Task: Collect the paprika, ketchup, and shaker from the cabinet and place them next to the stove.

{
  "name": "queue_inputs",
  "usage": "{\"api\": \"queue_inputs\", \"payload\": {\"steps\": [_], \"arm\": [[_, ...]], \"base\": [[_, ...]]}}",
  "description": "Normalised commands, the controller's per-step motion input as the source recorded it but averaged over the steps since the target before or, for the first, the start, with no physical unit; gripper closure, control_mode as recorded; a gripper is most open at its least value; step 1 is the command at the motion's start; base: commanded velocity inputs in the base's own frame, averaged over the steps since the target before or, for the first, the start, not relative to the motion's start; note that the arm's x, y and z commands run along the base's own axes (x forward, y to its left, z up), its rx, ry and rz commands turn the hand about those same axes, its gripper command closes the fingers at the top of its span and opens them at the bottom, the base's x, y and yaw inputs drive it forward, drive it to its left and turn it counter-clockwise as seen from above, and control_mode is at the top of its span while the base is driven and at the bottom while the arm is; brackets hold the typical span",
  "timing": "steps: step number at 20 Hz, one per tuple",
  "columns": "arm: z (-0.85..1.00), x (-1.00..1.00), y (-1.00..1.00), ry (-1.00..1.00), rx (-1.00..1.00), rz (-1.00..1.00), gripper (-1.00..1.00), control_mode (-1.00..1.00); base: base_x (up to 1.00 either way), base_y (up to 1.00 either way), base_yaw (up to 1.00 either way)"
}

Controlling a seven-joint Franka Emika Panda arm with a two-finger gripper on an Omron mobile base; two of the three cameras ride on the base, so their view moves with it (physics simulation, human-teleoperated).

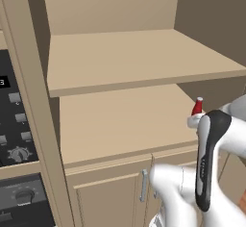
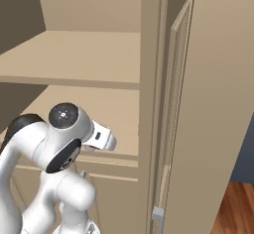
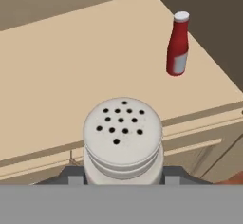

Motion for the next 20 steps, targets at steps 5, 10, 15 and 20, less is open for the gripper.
{"api": "queue_inputs", "payload": {"steps": [5, 10, 15, 20], "arm": [[0.02, -0.62, 0.52, 0.00, -0.05, 0.00, 1.00, -1.00], [-0.03, -0.59, 0.54, 0.00, -0.06, 0.03, 1.00, -1.00], [-0.02, -0.51, 0.35, 0.00, -0.02, 0.02, 1.00, 1.00], [0.00, 0.00, 0.00, 0.00, 0.00, 0.00, 1.00, 1.00]], "base": [[0.00, 0.00, 0.00], [0.00, 0.00, 0.00], [-0.15, 0.05, 0.00], [-0.91, 0.09, -0.01]]}}
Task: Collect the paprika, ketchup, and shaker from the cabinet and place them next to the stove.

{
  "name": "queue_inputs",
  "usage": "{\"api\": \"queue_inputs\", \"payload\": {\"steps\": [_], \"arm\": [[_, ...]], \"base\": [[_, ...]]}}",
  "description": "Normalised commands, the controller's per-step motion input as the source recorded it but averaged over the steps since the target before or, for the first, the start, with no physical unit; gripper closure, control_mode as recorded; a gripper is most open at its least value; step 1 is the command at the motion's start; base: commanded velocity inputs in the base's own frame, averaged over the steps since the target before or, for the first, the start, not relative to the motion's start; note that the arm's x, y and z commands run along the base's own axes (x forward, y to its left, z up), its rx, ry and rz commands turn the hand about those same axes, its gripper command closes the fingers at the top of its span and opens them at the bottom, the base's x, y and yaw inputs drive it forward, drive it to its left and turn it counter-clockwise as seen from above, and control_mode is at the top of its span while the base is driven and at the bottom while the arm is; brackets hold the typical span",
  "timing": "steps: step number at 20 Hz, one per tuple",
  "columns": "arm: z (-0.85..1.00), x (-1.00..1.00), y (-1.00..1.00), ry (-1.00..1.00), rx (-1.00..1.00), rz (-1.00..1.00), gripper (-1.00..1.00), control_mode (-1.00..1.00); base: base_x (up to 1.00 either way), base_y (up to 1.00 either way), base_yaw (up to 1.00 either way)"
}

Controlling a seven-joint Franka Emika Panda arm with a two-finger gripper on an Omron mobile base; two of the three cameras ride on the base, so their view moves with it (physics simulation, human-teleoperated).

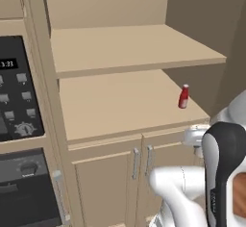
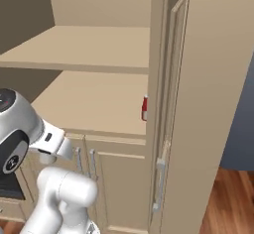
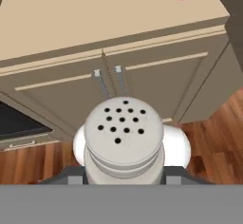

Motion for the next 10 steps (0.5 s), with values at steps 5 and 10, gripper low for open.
{"api": "queue_inputs", "payload": {"steps": [5, 10], "arm": [[0.00, 0.00, 0.00, 0.00, 0.00, 0.00, 1.00, 1.00], [0.00, 0.00, 0.00, 0.00, 0.00, 0.00, 1.00, 1.00]], "base": [[-1.00, 0.00, -0.12], [-0.97, -0.01, -0.24]]}}
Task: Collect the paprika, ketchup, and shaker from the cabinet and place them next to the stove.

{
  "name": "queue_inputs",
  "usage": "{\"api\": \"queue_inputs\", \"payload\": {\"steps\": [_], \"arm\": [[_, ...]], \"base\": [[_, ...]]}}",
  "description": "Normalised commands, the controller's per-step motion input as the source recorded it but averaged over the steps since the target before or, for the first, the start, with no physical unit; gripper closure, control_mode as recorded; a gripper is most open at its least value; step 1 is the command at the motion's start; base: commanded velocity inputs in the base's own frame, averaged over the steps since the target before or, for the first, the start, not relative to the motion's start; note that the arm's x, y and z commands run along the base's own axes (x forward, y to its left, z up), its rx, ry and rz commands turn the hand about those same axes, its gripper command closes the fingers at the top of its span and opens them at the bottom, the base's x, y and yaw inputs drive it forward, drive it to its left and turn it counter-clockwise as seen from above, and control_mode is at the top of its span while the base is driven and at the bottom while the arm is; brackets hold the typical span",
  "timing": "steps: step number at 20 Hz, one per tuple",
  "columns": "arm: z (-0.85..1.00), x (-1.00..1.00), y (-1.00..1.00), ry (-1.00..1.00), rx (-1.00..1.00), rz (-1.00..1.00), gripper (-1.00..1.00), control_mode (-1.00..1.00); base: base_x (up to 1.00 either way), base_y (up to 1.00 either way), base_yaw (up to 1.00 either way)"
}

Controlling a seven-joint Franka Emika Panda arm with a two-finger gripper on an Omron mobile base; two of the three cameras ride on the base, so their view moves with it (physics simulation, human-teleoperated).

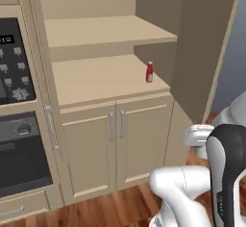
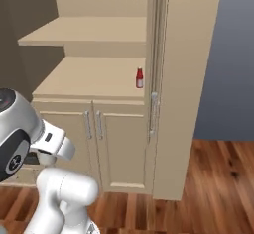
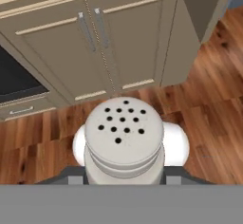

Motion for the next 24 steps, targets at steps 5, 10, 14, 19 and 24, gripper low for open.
{"api": "queue_inputs", "payload": {"steps": [5, 10, 14, 19, 24], "arm": [[0.00, 0.00, 0.00, 0.00, 0.00, 0.00, 1.00, 1.00], [0.00, 0.00, 0.00, 0.00, 0.00, 0.00, 1.00, 1.00], [0.00, 0.00, 0.00, 0.00, 0.00, 0.00, 1.00, 1.00], [0.00, 0.00, 0.00, 0.00, 0.00, 0.00, 1.00, 1.00], [0.00, 0.00, 0.00, 0.00, 0.00, 0.00, 1.00, 1.00]], "base": [[-0.56, -0.16, -0.39], [-0.29, -0.39, -0.44], [-0.13, -0.49, -0.45], [0.00, -0.61, -0.41], [0.11, -0.70, -0.40]]}}
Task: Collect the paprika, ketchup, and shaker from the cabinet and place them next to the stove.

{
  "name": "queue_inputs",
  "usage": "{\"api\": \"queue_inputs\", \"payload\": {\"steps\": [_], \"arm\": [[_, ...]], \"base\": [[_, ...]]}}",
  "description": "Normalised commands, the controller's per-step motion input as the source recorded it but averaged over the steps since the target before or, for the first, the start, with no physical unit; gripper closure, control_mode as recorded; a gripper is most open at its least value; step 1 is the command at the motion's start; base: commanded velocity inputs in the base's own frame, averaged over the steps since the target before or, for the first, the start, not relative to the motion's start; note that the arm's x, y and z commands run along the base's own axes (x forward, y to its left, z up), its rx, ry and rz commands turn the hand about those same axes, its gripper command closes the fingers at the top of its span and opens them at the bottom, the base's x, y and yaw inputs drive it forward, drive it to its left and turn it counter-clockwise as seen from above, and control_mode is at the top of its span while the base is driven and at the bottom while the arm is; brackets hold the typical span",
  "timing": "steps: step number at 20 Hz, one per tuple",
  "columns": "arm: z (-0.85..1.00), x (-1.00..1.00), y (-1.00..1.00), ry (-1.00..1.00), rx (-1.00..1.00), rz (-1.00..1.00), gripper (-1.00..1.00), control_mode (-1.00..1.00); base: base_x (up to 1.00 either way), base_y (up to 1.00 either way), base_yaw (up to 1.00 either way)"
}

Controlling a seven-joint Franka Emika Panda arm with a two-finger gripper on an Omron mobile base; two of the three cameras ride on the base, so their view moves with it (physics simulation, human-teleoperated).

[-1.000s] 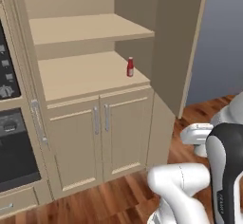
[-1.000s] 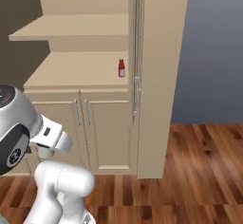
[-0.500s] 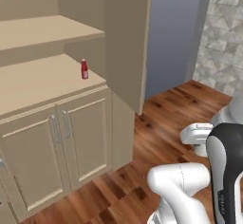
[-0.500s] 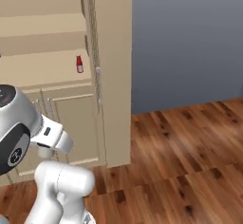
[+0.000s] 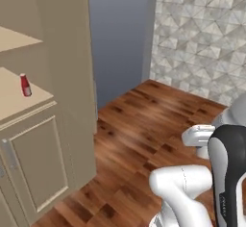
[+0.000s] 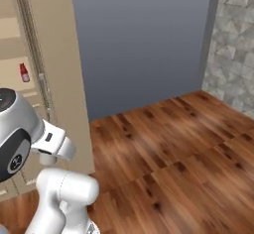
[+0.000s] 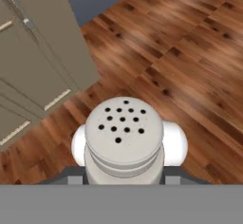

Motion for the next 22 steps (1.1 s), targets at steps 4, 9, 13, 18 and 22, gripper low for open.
{"api": "queue_inputs", "payload": {"steps": [4, 9, 13, 18, 22], "arm": [[0.00, 0.00, 0.00, 0.00, 0.00, 0.00, 1.00, 1.00], [0.00, 0.00, 0.00, 0.00, 0.00, 0.00, 1.00, 1.00], [0.00, 0.00, 0.00, 0.00, 0.00, 0.00, 1.00, 1.00], [0.00, 0.00, 0.00, 0.00, 0.00, 0.00, 1.00, 1.00], [0.00, 0.00, 0.00, 0.00, 0.00, 0.00, 1.00, 1.00]], "base": [[0.18, -0.67, -0.40], [0.29, -0.61, -0.36], [0.51, -0.49, -0.31], [0.61, -0.47, -0.29], [0.62, -0.50, -0.28]]}}
